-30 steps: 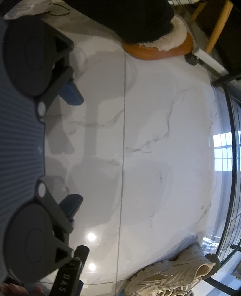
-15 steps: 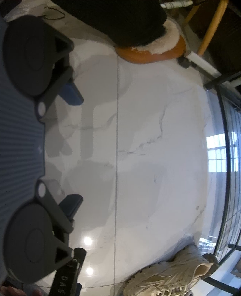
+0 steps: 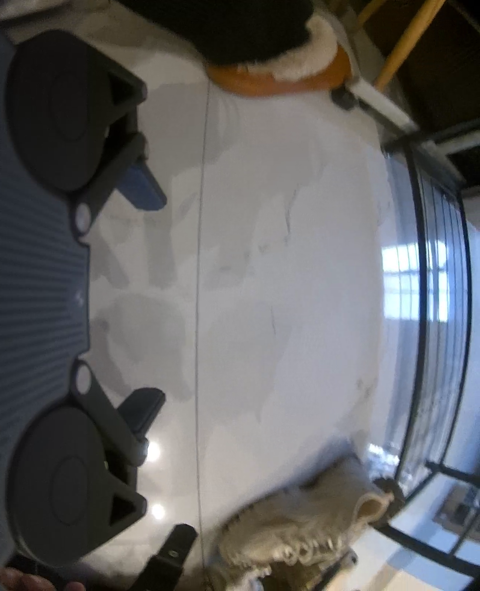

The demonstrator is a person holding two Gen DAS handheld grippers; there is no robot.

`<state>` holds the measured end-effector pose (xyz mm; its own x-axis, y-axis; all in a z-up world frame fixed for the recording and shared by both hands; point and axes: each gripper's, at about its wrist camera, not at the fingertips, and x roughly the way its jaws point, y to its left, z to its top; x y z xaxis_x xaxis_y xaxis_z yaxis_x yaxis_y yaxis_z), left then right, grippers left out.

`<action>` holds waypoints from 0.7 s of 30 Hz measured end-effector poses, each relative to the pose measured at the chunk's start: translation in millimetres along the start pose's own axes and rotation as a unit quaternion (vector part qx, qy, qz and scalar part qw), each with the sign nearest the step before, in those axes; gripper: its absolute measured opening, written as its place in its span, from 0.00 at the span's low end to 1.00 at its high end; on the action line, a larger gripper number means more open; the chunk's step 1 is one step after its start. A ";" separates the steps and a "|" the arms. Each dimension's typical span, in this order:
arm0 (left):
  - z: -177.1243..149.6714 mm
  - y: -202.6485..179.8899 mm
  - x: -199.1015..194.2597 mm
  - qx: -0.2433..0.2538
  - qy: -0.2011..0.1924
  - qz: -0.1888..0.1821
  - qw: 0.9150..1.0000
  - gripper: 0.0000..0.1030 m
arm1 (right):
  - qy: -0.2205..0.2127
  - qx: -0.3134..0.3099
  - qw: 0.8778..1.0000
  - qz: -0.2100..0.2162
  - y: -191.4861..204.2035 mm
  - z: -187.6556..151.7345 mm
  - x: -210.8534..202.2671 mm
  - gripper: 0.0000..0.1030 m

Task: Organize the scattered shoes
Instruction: 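Close the right tool on a black slide in the shoe pile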

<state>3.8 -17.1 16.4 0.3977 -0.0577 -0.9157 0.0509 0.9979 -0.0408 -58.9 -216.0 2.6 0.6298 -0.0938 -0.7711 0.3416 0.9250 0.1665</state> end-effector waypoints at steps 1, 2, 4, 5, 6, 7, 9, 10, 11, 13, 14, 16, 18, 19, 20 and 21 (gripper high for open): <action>1.2 -2.9 -0.7 0.004 -0.003 -0.008 1.000 0.99 | -0.022 0.001 1.000 -0.011 -2.1 -1.0 -5.4 1.00; 2.8 -6.6 -1.5 0.009 -0.006 -0.019 1.000 0.99 | -0.043 0.002 0.999 -0.023 -4.2 -2.0 -10.7 1.00; 8.6 -15.2 -3.7 0.018 -0.019 -0.047 0.999 0.99 | -0.086 0.005 0.995 -0.050 -9.4 -3.5 -20.4 1.00; 13.5 -18.2 -3.4 0.016 -0.025 -0.060 0.998 0.99 | -0.111 0.011 0.991 -0.071 -15.7 -1.2 -24.3 1.00; 18.2 -20.2 -2.4 0.012 -0.027 -0.071 0.997 0.99 | -0.136 0.019 0.986 -0.090 -21.7 1.3 -27.7 1.00; 22.4 -22.4 -1.7 0.008 -0.031 -0.080 0.996 0.99 | -0.157 0.027 0.982 -0.105 -26.6 3.6 -30.5 1.00; 29.9 -26.8 -0.8 0.002 -0.039 -0.095 0.995 0.99 | -0.198 0.051 0.970 -0.129 -39.6 11.1 -36.9 1.00; 35.2 -31.6 -0.2 0.002 -0.048 -0.103 0.994 0.99 | -0.222 0.068 0.963 -0.140 -48.6 14.9 -41.2 1.00; 41.9 -40.5 1.7 0.009 -0.056 -0.111 0.992 0.99 | -0.239 0.083 0.956 -0.149 -56.4 17.3 -44.8 1.00; 51.1 -59.8 5.7 0.033 -0.059 -0.119 0.991 0.99 | -0.265 0.114 0.943 -0.165 -71.1 21.8 -49.6 1.00; 55.0 -67.4 7.1 0.042 -0.060 -0.121 0.990 0.99 | -0.272 0.128 0.939 -0.171 -77.9 23.7 -50.4 1.00; 66.0 -90.4 9.5 0.071 -0.069 -0.125 0.987 0.99 | -0.269 0.149 0.934 -0.179 -92.1 25.8 -47.1 1.00; 69.4 -104.0 10.8 0.087 -0.079 -0.126 0.985 0.99 | -0.258 0.160 0.935 -0.185 -102.4 27.4 -42.2 1.00; 73.4 -118.4 11.9 0.103 -0.093 -0.122 0.983 0.99 | -0.254 0.161 0.935 -0.186 -105.2 29.1 -42.0 1.00; 75.8 -127.0 12.2 0.111 -0.101 -0.120 0.982 0.99 | -0.251 0.163 0.936 -0.188 -108.0 30.9 -41.9 1.00; 78.3 -133.4 13.3 0.115 -0.104 -0.120 0.981 0.99 | -0.247 0.164 0.936 -0.189 -110.9 32.6 -41.7 1.00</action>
<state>74.1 -153.4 40.9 0.5261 -0.3183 -0.7886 0.3611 0.9232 -0.1318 -100.3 -326.6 36.3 0.6384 -0.6259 -0.4480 0.7504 0.6357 0.1813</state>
